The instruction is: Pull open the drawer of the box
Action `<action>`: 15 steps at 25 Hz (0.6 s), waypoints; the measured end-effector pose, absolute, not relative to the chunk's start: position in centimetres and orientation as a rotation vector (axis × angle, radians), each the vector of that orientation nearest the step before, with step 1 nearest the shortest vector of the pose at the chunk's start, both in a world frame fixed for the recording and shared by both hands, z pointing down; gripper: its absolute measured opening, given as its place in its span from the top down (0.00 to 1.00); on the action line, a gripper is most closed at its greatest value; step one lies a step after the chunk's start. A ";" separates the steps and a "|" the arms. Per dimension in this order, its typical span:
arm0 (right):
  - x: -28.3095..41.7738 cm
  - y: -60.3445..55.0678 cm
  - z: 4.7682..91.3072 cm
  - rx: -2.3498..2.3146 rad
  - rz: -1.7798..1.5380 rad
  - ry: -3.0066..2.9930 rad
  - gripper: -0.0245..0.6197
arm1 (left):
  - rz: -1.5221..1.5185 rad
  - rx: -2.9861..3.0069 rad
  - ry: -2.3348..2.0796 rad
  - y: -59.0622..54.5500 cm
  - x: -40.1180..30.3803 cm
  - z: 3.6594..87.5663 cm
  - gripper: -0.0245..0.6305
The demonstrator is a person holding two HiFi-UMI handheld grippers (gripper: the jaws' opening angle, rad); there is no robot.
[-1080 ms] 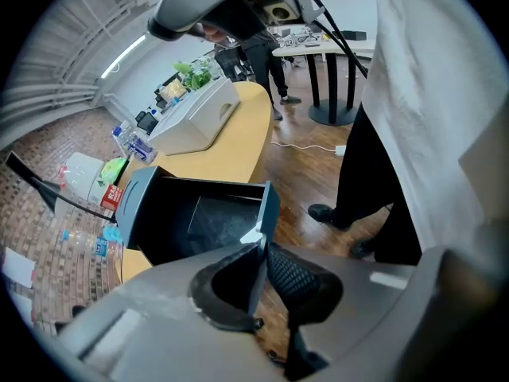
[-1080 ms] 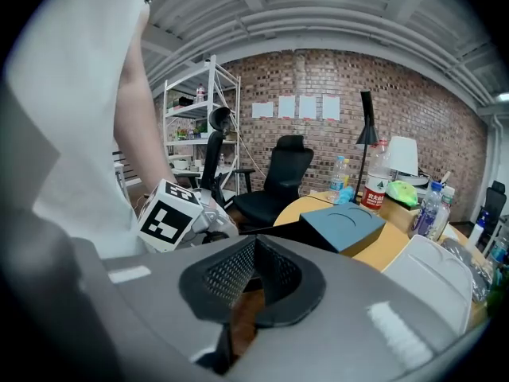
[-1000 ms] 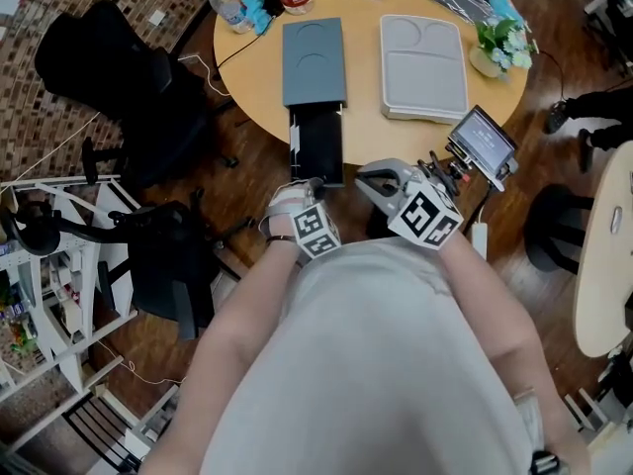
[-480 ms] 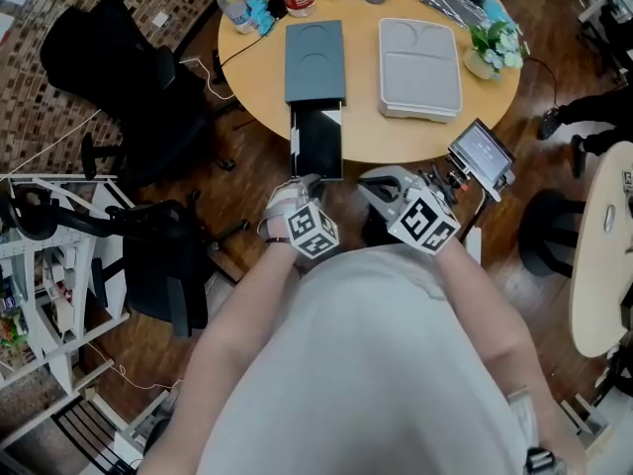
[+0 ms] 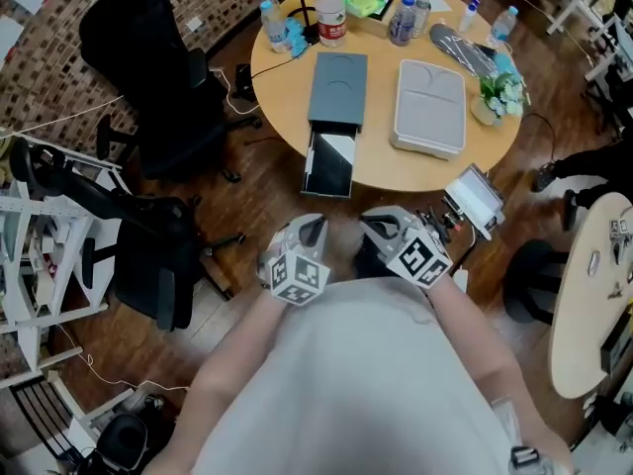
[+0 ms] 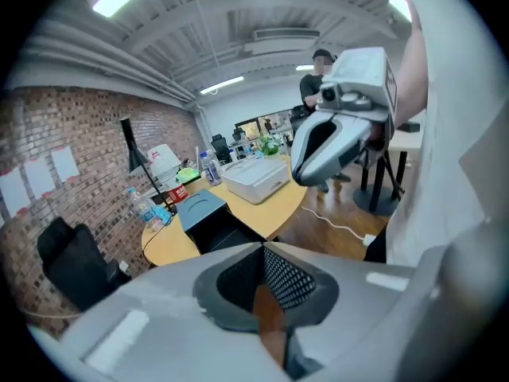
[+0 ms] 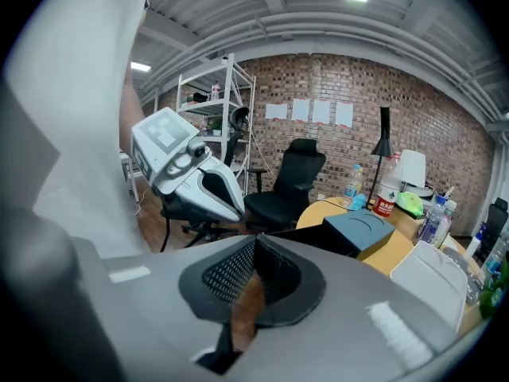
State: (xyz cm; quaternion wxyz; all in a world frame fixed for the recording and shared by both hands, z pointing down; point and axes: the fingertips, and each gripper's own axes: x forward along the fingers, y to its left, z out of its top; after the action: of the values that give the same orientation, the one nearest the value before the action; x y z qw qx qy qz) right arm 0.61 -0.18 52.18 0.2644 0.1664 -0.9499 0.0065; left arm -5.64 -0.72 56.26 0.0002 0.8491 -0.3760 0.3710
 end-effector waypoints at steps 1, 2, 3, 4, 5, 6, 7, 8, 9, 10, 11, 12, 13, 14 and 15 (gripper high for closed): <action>0.6 0.3 52.0 0.449 0.017 -2.569 0.96 | 1.107 2.663 -1.187 0.0 -5.7 55.7 0.95; 0.5 0.8 51.8 0.452 0.018 -2.572 0.96 | 1.047 2.657 -1.190 0.8 -5.9 55.2 0.95; 0.3 1.1 51.6 0.457 0.019 -2.578 0.96 | 0.983 2.652 -1.189 1.4 -6.0 54.8 0.95; 0.0 1.4 51.4 0.464 0.020 -2.586 0.96 | 0.919 2.647 -1.183 1.9 -6.3 54.3 0.95; -0.4 1.6 51.2 0.470 0.022 -2.593 0.96 | 0.854 2.642 -1.173 2.3 -6.6 53.8 0.95; -0.9 1.9 51.0 0.473 0.025 -2.597 0.96 | 0.789 2.635 -1.161 2.6 -7.1 53.3 0.95; -1.4 2.2 50.8 0.473 0.028 -2.596 0.96 | 0.723 2.622 -1.152 3.0 -7.7 53.0 0.95; -1.9 2.7 50.7 0.470 0.030 -2.589 0.96 | 0.664 2.605 -1.145 3.4 -8.2 52.8 0.95; -2.2 3.2 50.5 0.466 0.028 -2.583 0.96 | 0.614 2.593 -1.138 3.9 -8.5 52.6 0.95; -2.5 3.7 50.3 0.462 0.020 -2.584 0.96 | 0.570 2.587 -1.130 4.3 -8.7 52.4 0.95; -2.7 4.3 50.1 0.458 0.012 -2.585 0.96 | 0.529 2.586 -1.120 4.7 -8.6 52.0 0.95; -2.8 5.0 49.8 0.452 0.006 -2.584 0.96 | 0.489 2.585 -1.110 5.1 -8.5 51.5 0.95; -3.0 5.6 49.6 0.447 0.007 -2.587 0.96 | 0.454 2.581 -1.102 5.6 -8.5 51.1 0.95; -3.2 6.2 49.3 0.446 0.014 -2.600 0.96 | 0.425 2.576 -1.099 6.1 -8.6 50.9 0.95; -3.4 6.8 48.9 0.449 0.027 -2.619 0.96 | 0.398 2.569 -1.101 6.5 -8.7 50.7 0.95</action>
State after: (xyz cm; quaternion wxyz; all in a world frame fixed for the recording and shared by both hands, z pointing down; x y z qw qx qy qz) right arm -3.44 6.76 48.94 0.2398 0.1640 -0.9568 0.0099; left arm -8.69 6.49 50.72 0.1584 0.8985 -0.3850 0.1392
